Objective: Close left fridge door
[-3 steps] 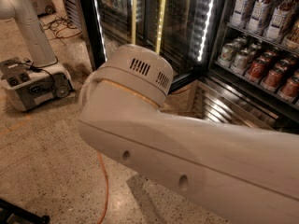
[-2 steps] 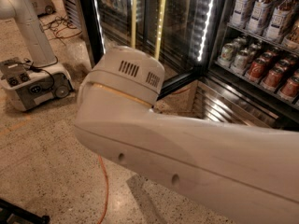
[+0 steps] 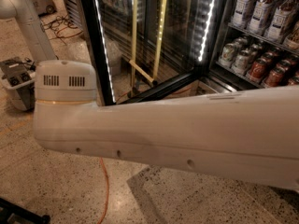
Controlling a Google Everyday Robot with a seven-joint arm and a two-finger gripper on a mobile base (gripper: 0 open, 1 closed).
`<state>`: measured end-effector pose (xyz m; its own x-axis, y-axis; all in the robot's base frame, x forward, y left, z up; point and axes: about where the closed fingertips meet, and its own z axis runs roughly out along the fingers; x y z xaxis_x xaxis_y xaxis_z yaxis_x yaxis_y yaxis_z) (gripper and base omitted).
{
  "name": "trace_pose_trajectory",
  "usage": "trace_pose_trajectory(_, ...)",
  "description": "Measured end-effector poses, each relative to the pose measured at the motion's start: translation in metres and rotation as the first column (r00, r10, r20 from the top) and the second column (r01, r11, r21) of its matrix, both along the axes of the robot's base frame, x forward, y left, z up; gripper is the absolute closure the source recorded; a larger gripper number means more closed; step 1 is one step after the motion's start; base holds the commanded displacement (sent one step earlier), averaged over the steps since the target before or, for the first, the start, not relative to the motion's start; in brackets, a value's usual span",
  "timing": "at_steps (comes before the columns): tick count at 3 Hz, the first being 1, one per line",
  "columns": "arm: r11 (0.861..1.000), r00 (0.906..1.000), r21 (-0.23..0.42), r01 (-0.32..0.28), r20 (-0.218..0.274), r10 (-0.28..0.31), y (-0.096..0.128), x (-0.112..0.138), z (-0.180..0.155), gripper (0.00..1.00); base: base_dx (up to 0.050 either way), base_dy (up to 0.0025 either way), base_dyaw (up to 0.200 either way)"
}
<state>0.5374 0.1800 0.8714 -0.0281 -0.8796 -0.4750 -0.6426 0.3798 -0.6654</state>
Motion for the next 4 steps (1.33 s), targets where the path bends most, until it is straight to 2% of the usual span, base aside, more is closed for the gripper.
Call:
trace_pose_trajectory(1, 0.988, 0.9927, -0.151, 0.027, 0.121, -0.008, 0.010, 0.028, 0.001, 1.00, 0.000, 0.00000, 0.000)
trace_pose_trajectory(2, 0.959, 0.9639, -0.270, 0.081, 0.266, -0.007, 0.013, 0.055, 0.015, 1.00, 0.000, 0.00000, 0.000)
trace_pose_trajectory(3, 0.925, 0.9187, -0.352, 0.141, 0.395, 0.011, 0.019, 0.075, 0.033, 1.00, 0.000, 0.00000, 0.000)
trace_pose_trajectory(4, 0.925, 0.9187, -0.352, 0.141, 0.395, 0.011, 0.018, 0.075, 0.033, 1.00, 0.000, 0.00000, 0.000)
